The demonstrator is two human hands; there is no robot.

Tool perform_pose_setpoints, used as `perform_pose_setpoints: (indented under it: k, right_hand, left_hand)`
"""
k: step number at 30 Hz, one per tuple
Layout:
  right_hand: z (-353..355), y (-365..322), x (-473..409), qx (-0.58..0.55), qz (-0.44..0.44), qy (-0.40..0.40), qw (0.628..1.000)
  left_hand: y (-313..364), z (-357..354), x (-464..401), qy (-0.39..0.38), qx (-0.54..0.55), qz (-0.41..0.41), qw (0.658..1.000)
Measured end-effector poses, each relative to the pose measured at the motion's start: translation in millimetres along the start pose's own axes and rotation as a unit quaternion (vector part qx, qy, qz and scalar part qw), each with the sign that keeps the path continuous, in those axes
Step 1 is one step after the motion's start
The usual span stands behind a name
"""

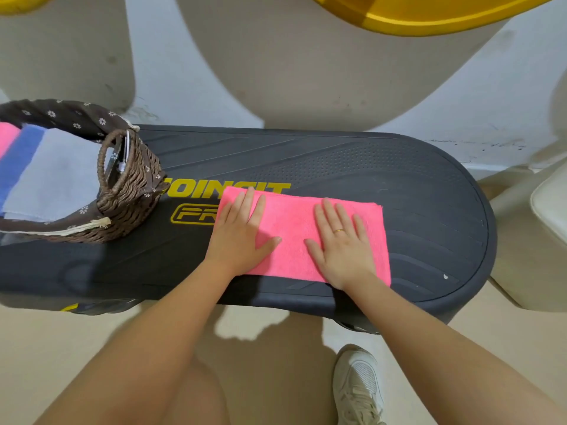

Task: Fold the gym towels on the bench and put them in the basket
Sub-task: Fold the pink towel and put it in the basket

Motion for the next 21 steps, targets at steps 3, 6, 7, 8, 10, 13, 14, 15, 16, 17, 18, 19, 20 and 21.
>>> perform_pose_setpoints:
  k: [3, 6, 7, 8, 10, 13, 14, 15, 16, 17, 18, 19, 20, 21]
  right_hand:
    - [7.0, 27.1, 12.8, 0.003, -0.089, -0.005, 0.996]
    - [14.7, 52.5, 28.7, -0.011, -0.155, -0.039, 0.987]
    - [19.7, 56.7, 33.4, -0.007, -0.162, -0.050, 0.985]
    - [24.4, 57.9, 37.0, 0.001, -0.163, -0.059, 0.985]
    - [34.2, 52.9, 41.7, 0.007, -0.160, -0.066, 0.985]
    - [44.2, 48.1, 42.5, -0.079, -0.216, -0.034, 0.973]
    - [45.3, 49.6, 41.9, -0.132, -0.251, -0.024, 0.959]
    - [45.4, 52.4, 41.3, -0.183, -0.285, -0.014, 0.941]
    - [45.5, 55.5, 40.9, -0.232, -0.316, -0.003, 0.920]
    - [45.3, 58.2, 40.5, -0.275, -0.338, 0.009, 0.900]
    - [44.8, 59.1, 40.0, -0.306, -0.348, 0.014, 0.886]
    - [43.4, 59.1, 39.0, -0.325, -0.347, 0.012, 0.880]
    - [41.7, 58.4, 37.9, -0.340, -0.342, 0.004, 0.876]
    - [40.3, 57.8, 36.8, -0.359, -0.343, -0.005, 0.868]
  left_hand:
    - [-5.5, -2.0, 3.2, -0.020, -0.009, 0.014, 1.000]
    - [-2.9, 0.5, 3.8, -0.011, -0.006, 0.017, 1.000]
    - [-1.7, 1.3, 3.4, -0.008, -0.002, 0.018, 1.000]
    - [-1.3, 1.8, 3.4, -0.009, 0.000, 0.019, 1.000]
    - [-0.8, 3.6, 4.5, -0.007, 0.001, 0.022, 1.000]
    - [16.4, 11.2, 3.6, -0.001, 0.024, -0.003, 1.000]
    - [28.3, 13.9, 2.8, -0.001, 0.029, -0.022, 0.999]
    - [42.6, 15.6, 1.7, -0.004, 0.031, -0.047, 0.998]
    - [57.9, 16.6, 0.9, -0.014, 0.034, -0.074, 0.997]
    - [73.5, 18.1, 0.3, -0.023, 0.042, -0.099, 0.994]
    - [87.2, 18.0, -0.2, -0.028, 0.051, -0.123, 0.991]
    - [98.7, 17.2, -0.4, -0.027, 0.056, -0.145, 0.987]
    - [107.2, 15.3, -1.3, -0.025, 0.054, -0.164, 0.985]
    - [112.1, 12.7, -2.3, -0.022, 0.048, -0.175, 0.983]
Point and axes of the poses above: each hand's wrist, its own x-axis away from the middle knuckle, its own z-axis out of the back of the hand, y = z × x, the point moved 4 cm from there along -x, towards the middle knuckle
